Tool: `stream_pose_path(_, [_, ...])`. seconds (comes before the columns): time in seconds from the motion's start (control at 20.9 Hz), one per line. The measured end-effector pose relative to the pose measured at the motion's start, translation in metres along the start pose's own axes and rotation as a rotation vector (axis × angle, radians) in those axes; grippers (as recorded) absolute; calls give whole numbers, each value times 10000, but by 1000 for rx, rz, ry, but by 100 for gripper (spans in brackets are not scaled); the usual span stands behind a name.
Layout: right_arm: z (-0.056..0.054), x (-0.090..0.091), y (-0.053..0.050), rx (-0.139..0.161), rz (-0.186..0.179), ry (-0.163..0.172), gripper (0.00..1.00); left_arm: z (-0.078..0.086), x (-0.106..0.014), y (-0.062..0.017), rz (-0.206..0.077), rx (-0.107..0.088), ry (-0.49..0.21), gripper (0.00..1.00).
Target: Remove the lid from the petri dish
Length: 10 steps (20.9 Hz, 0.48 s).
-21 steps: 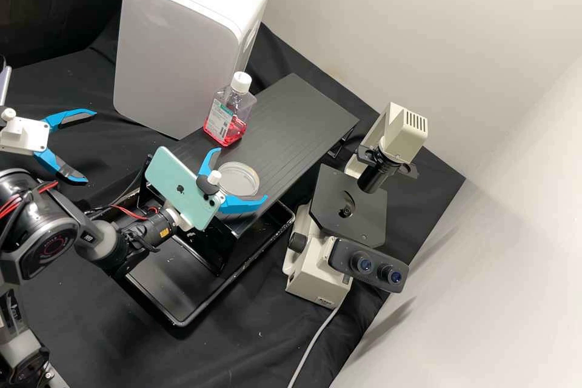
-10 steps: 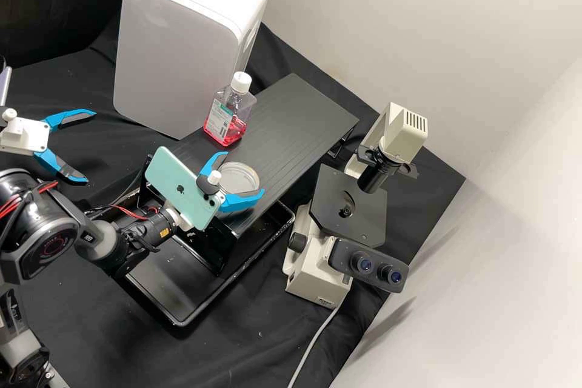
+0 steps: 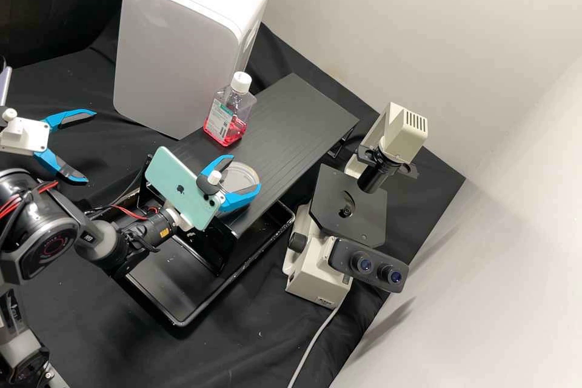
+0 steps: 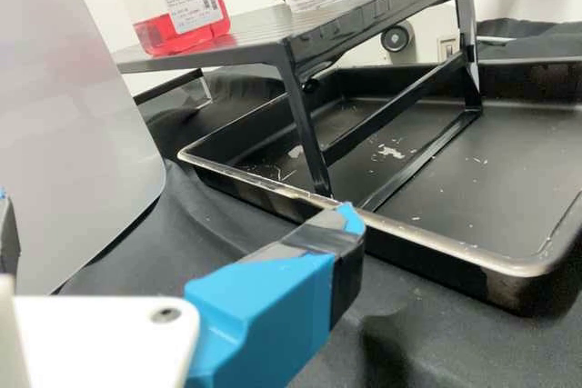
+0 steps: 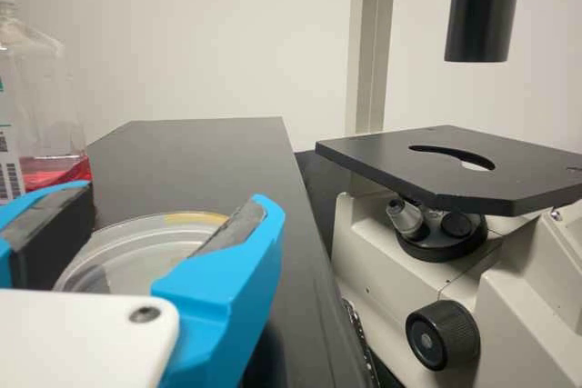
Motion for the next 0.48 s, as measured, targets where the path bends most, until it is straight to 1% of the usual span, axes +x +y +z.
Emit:
stream_pose_path(0.19, [0,0,0,0,0,0,0,0,0,0,0,0,0,100])
stream_pose_path(0.24, [0,0,0,0,0,0,100,0,0,0,0,0,0,100])
stream_pose_path(0.48, [1,0,1,1,1,-1,100,0,0,0,0,0,0,100])
